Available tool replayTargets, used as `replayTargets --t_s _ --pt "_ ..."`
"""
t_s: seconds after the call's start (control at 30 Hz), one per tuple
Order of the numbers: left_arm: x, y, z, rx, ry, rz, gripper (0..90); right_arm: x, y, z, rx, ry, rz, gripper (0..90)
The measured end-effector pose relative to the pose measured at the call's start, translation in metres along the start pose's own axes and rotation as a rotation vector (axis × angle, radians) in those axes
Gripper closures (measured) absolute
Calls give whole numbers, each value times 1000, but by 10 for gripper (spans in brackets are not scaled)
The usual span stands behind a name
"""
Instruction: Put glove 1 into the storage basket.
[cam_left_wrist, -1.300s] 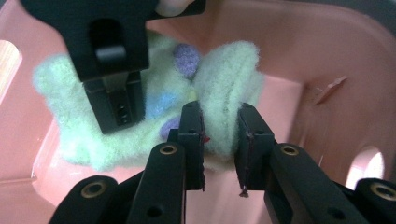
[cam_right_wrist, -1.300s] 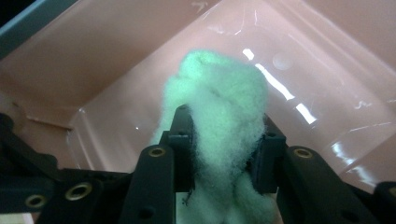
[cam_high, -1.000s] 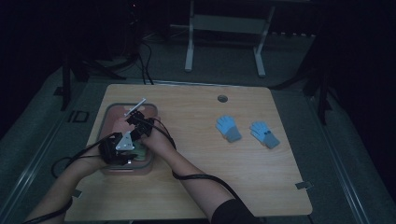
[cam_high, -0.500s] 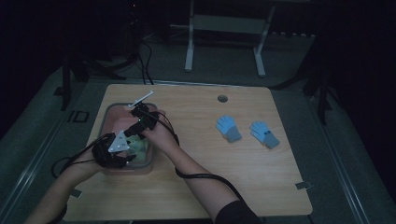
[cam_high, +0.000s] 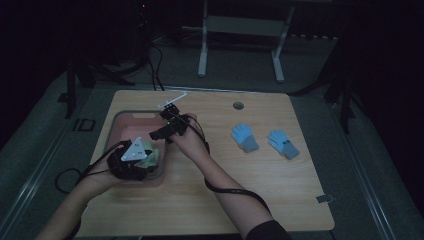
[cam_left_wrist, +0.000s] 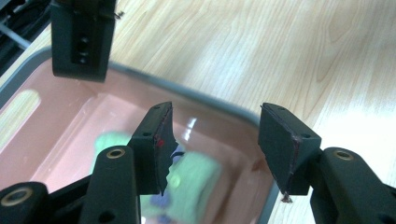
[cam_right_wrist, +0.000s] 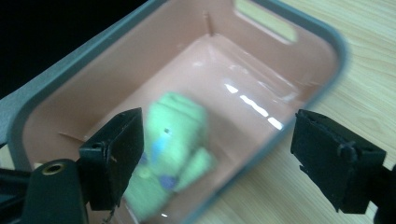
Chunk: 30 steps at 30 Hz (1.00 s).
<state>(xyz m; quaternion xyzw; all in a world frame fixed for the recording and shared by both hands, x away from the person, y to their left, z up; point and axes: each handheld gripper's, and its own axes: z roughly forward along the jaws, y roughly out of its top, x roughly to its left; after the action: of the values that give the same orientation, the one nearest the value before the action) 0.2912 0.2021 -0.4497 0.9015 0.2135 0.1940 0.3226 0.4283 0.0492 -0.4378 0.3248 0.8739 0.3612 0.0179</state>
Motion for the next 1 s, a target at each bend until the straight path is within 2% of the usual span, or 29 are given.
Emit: replayTargets --t_s 0.07,0.23,0.4,0.5,0.67,0.77,0.83,0.9,1.0 --pt "-4 6 4 1 -13 -4 461 -6 -5 -6 -3 -6 10 173" --pt "-12 18 16 1 -48 -48 462 -18 -17 -20 -8 -22 18 173" --pt "-20 27 24 -7 -68 -36 462 -28 -29 -32 -11 -43 26 166" --pt "-24 31 29 -9 -75 -50 457 -33 -36 -39 -14 -50 33 155" --pt "-29 36 39 -12 -72 -90 292 -39 -50 -47 -4 -77 22 138" --pt "-31 37 46 -18 -101 -111 195 -42 -59 -52 -3 -104 3 137" --pt "-32 37 49 -35 -121 -131 178 -45 -64 -54 -2 -103 8 137" --pt "-35 37 51 -51 -123 -135 176 -48 -69 -57 3 -109 3 137" --pt "-39 37 56 -56 -156 -139 141 -51 -77 -61 -9 -120 0 135"
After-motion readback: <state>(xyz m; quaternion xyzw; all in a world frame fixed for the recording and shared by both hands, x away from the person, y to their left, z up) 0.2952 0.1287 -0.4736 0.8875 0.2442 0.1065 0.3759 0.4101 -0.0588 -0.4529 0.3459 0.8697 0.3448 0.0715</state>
